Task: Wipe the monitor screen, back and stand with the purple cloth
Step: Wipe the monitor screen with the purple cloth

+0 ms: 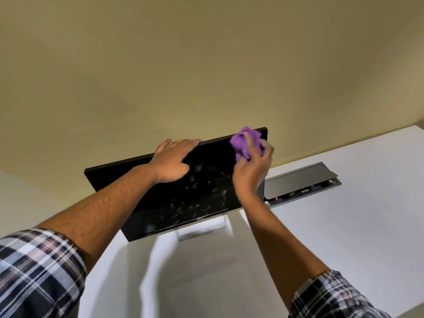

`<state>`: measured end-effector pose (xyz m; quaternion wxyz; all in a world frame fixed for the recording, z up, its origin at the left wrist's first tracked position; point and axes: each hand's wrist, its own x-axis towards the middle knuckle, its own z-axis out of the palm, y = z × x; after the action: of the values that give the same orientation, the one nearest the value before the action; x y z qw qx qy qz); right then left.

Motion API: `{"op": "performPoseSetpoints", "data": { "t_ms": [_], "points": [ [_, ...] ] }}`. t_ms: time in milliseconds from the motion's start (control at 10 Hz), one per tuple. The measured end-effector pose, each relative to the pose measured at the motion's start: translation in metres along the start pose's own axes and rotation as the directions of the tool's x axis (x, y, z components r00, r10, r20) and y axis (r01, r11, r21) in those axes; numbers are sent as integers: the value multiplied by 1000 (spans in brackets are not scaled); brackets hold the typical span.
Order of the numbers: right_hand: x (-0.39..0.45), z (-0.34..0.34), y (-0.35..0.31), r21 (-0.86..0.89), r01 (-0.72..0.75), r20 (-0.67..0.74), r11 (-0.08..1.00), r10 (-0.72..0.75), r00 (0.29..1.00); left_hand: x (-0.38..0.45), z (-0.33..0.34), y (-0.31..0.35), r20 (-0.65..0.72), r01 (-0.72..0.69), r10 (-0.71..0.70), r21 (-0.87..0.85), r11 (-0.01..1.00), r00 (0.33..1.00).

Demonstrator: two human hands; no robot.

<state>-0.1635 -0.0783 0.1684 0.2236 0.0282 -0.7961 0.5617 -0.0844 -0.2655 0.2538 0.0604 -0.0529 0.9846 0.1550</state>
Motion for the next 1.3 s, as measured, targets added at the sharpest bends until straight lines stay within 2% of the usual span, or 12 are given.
{"op": "performPoseSetpoints", "data": {
  "t_ms": [100, 200, 300, 400, 500, 800, 900, 1100, 1200, 1300],
  "points": [
    [-39, 9, -8, -71, 307, 237, 949, -283, 929, 1, 1, -3, 6, -5, 5, 27, 1000, 1000],
    [-39, 5, -1, -75, 556, 434, 828, -475, 765, 2, 1, -2, 10, -4, 4, 28, 1000, 1000],
    [-9, -9, 10, -143, 549, 363, 824, -472, 803, 0, -1, 1, -11, -6, 6, 22, 1000, 1000],
    [29, -24, 20, -214, 421, 189, 881, -385, 903, -2, -2, 3, -14, -1, 1, 1, 1000, 1000],
    [56, -34, 24, -254, 457, 184, 853, -421, 888, -1, -2, 3, -12, -1, 1, 24, 1000, 1000],
    [27, -38, 59, -259, 497, 330, 828, -408, 851, 4, 0, 0, -6, 0, 0, 35, 999, 1000],
    [14, -40, 88, -252, 494, 427, 832, -363, 828, 4, 0, 0, -10, 0, 0, 30, 1000, 1000],
    [-16, -57, 130, -271, 336, 547, 902, -143, 825, 2, 0, 4, -4, 6, -6, 32, 999, 1000],
    [-18, -64, 138, -330, 375, 606, 866, -110, 788, 0, -2, 6, -13, 12, -12, 30, 999, 1000],
    [-2, -70, 122, -295, 450, 581, 843, -215, 785, -3, 0, 6, -35, 7, -6, 26, 1000, 999]
  ]
}}
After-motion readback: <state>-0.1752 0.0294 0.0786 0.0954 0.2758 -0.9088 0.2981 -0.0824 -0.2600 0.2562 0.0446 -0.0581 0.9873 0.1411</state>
